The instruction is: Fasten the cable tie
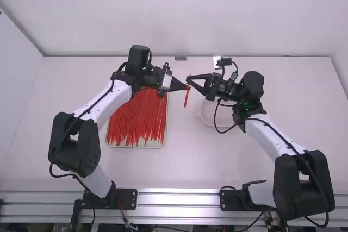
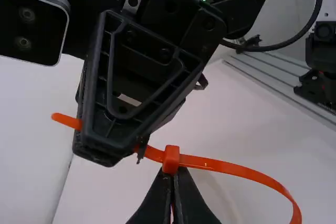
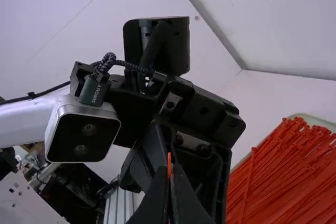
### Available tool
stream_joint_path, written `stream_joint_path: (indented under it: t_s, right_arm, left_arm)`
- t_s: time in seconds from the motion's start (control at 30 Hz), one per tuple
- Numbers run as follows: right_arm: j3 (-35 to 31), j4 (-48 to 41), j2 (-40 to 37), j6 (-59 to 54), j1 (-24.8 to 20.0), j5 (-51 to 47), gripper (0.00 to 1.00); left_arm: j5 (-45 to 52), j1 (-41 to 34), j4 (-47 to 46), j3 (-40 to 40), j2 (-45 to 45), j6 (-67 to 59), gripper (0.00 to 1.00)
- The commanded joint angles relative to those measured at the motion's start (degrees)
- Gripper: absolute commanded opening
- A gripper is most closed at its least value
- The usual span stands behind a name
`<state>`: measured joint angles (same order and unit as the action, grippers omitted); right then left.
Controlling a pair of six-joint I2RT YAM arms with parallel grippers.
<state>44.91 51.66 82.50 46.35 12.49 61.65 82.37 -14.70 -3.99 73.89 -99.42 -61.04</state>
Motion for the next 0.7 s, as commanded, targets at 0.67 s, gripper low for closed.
stream_joint_path:
  t_s: [0.67]
  right_arm:
    - [1.6, 5.0, -1.2, 1.9, 0.3, 0.2, 0.0]
  left_arm:
    - [-7.1, -0.7, -2.4, -7.3, -0.5, 1.3, 0.02]
